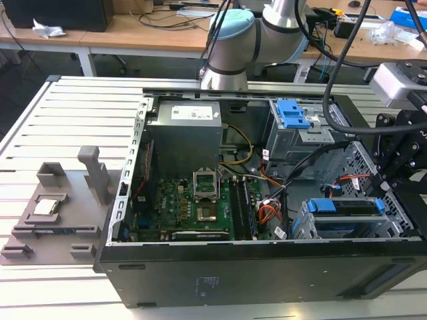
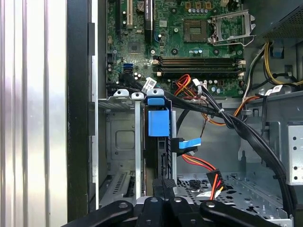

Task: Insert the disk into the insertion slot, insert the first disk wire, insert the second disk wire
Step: 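Insert the first disk wire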

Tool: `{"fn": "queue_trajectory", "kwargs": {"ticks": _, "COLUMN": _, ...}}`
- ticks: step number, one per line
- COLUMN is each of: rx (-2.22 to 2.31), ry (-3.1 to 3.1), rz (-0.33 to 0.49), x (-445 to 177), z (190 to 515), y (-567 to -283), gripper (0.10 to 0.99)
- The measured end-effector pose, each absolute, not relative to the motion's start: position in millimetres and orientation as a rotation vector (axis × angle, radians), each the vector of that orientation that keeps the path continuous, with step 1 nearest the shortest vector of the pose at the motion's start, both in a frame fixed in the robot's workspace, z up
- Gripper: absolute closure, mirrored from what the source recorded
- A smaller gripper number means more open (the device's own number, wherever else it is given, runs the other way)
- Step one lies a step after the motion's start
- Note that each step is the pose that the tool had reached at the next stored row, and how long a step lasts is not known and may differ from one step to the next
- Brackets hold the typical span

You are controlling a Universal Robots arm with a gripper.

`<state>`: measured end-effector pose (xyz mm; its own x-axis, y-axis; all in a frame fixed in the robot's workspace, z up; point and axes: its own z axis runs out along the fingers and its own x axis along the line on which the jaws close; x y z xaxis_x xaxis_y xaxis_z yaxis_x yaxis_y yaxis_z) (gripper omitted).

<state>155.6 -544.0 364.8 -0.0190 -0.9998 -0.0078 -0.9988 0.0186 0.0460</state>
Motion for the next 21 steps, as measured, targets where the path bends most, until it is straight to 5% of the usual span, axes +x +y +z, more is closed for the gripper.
{"fn": "queue_trajectory", "kwargs": {"ticks": 6, "rx": 2.181, "ry": -2.223, "rz": -0.059, "x": 155.6, "z": 364.9, "y": -544.0, "gripper": 0.973}}
{"fn": "queue_trajectory", "kwargs": {"ticks": 11, "rx": 2.181, "ry": -2.223, "rz": -0.059, "x": 155.6, "z": 364.8, "y": -544.0, "gripper": 0.725}}
{"fn": "queue_trajectory", "kwargs": {"ticks": 21, "rx": 2.338, "ry": -2.054, "rz": -0.056, "x": 155.6, "z": 364.9, "y": -543.3, "gripper": 0.725}}
